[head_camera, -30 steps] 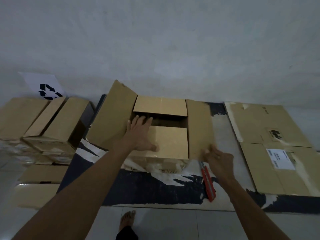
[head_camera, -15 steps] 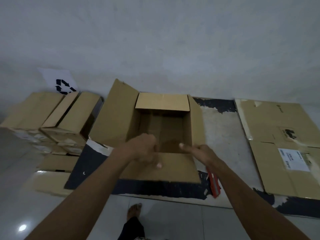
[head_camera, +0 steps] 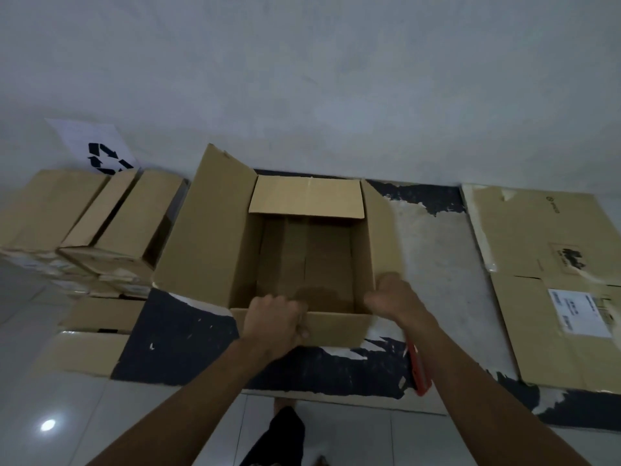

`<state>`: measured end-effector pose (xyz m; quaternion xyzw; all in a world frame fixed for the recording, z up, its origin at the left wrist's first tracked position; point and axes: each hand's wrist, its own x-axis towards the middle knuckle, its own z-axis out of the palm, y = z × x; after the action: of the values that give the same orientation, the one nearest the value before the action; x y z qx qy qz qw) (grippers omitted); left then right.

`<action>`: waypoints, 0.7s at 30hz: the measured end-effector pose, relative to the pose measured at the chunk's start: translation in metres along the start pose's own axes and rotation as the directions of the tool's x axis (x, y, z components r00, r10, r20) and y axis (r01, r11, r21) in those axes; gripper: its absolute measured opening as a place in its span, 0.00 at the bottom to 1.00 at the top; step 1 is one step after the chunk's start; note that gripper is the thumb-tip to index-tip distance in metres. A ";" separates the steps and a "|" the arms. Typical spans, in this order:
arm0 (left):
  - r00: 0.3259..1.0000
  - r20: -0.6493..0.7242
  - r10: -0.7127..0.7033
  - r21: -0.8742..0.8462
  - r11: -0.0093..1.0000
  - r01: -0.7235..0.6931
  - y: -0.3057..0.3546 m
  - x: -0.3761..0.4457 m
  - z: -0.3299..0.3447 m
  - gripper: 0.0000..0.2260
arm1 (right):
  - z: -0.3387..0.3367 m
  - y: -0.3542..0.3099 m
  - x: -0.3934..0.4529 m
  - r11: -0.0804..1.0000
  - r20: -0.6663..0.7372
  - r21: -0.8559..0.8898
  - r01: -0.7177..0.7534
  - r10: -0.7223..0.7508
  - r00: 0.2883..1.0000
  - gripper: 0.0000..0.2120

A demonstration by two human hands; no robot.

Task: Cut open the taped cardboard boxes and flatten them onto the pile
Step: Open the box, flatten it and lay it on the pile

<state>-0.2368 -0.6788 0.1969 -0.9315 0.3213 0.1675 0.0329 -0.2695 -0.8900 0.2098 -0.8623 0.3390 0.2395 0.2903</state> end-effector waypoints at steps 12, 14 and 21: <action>0.991 0.108 0.085 -0.606 0.795 -0.002 -0.027 0.127 -0.029 0.22 | -0.007 -0.046 0.064 0.962 -0.228 0.212 0.171 -0.122 0.966 0.42; 0.971 -0.239 0.003 -0.593 0.791 -0.149 -0.029 0.138 -0.037 0.24 | -0.005 -0.044 0.064 0.940 -0.249 0.257 0.223 -0.158 0.955 0.38; 0.907 -0.415 -0.076 -0.297 0.953 -0.056 -0.052 0.224 -0.081 0.34 | -0.005 -0.040 0.065 0.915 -0.270 0.291 0.279 -0.202 0.941 0.36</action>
<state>-0.0165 -0.7834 0.1957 -0.9411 0.2865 0.0095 -0.1792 -0.1971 -0.8983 0.1871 -0.8601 0.2962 0.0391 0.4135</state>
